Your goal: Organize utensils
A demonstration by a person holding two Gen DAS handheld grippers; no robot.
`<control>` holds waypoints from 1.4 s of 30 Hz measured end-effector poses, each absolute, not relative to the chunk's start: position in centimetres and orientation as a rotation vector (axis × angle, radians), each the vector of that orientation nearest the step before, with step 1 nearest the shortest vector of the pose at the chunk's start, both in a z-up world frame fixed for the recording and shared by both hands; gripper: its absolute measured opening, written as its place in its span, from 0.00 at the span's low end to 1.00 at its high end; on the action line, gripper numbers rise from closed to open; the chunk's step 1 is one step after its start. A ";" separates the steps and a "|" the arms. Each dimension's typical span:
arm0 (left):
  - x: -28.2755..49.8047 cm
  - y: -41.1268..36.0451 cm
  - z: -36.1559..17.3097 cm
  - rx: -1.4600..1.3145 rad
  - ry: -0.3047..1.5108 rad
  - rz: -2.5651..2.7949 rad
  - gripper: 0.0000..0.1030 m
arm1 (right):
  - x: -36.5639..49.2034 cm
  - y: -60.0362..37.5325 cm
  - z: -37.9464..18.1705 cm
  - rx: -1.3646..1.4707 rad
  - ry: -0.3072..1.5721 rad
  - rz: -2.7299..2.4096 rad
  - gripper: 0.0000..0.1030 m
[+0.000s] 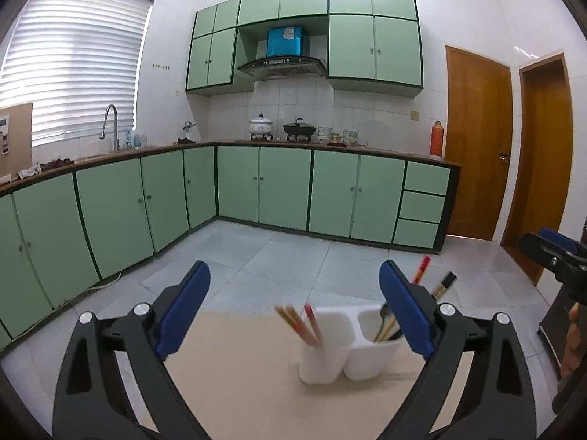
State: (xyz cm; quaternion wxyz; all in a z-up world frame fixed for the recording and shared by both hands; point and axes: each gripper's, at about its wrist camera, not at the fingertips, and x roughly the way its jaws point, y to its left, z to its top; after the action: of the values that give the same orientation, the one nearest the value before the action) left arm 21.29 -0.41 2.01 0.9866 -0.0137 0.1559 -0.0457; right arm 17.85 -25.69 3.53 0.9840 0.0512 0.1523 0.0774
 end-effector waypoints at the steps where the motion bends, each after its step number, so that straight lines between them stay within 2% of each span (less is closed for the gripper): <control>1: 20.7 -0.4 1.9 -0.027 0.320 -0.092 0.90 | 17.2 -25.8 3.2 0.107 0.314 0.155 0.94; 18: 13.0 -1.0 -1.8 -0.002 0.463 -0.128 0.93 | 11.2 -23.4 -1.0 0.052 0.454 0.211 0.94; 42: 9.1 -1.6 -1.0 0.016 0.448 -0.113 0.93 | 8.6 -21.9 -0.4 0.069 0.494 0.240 0.94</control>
State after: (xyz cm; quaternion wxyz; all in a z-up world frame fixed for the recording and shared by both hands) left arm 9.08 -1.56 -0.99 0.9734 0.0082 0.2219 -0.0559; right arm 8.56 -21.92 -0.40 0.9620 0.0342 0.2436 0.1186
